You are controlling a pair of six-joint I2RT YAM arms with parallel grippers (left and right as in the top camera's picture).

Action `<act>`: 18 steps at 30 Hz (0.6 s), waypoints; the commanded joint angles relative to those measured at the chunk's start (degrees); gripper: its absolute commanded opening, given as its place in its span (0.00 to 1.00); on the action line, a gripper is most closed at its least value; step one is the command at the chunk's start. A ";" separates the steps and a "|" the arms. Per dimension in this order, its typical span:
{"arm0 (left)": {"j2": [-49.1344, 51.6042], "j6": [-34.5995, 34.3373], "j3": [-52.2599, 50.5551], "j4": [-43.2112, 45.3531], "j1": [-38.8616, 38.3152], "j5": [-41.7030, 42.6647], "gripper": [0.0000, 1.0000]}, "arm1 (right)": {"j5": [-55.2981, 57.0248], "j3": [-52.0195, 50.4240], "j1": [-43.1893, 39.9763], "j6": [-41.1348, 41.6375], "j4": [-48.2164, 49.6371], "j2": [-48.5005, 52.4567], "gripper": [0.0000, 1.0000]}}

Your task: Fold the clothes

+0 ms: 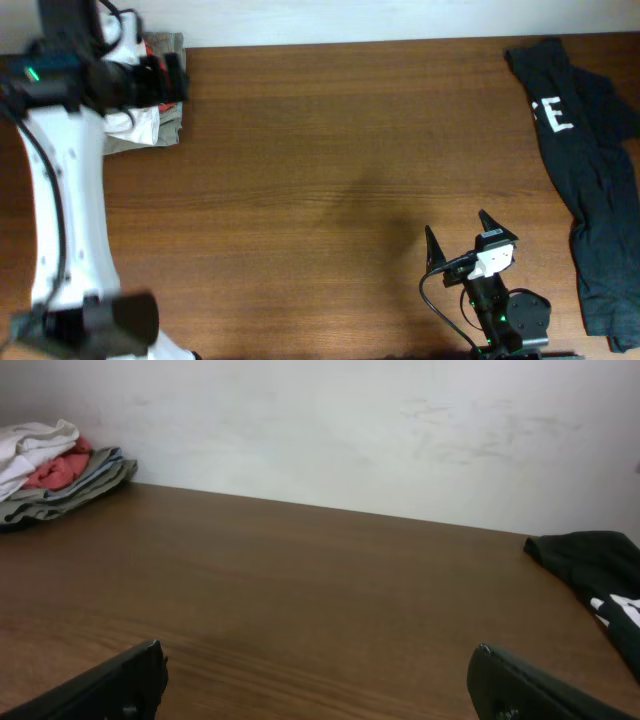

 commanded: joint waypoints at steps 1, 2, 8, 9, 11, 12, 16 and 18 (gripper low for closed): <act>-19.85 7.65 -27.32 12.85 -1.73 -0.74 0.99 | 0.48 -0.28 0.48 -0.11 -0.44 -0.42 0.99; -23.96 7.65 -33.24 15.78 -1.73 -1.11 0.99 | 0.48 -0.28 0.48 -0.11 -0.44 -0.42 0.99; -66.75 5.81 -84.15 51.89 -1.73 -1.33 0.99 | 0.48 -0.28 0.48 -0.11 -0.44 -0.42 0.99; -74.60 4.74 -91.23 57.64 -1.73 -1.38 0.99 | 0.48 -0.28 0.48 -0.11 -0.44 -0.42 0.99; -85.94 0.87 -101.18 65.85 -1.73 -2.67 0.99 | 0.48 -0.28 0.48 -0.11 -0.46 -0.42 0.99; -88.80 0.17 -104.39 68.48 -1.73 -2.86 0.99 | 0.48 -0.28 0.48 -0.11 -0.44 -0.42 0.99; -100.43 0.24 -116.80 74.25 -1.73 -4.15 0.99 | 0.48 -0.28 0.48 -0.11 -0.44 -0.42 0.99; -103.32 0.22 -119.62 73.31 -1.79 -5.35 0.99 | 0.48 -0.28 0.48 -0.11 -0.44 -0.42 0.99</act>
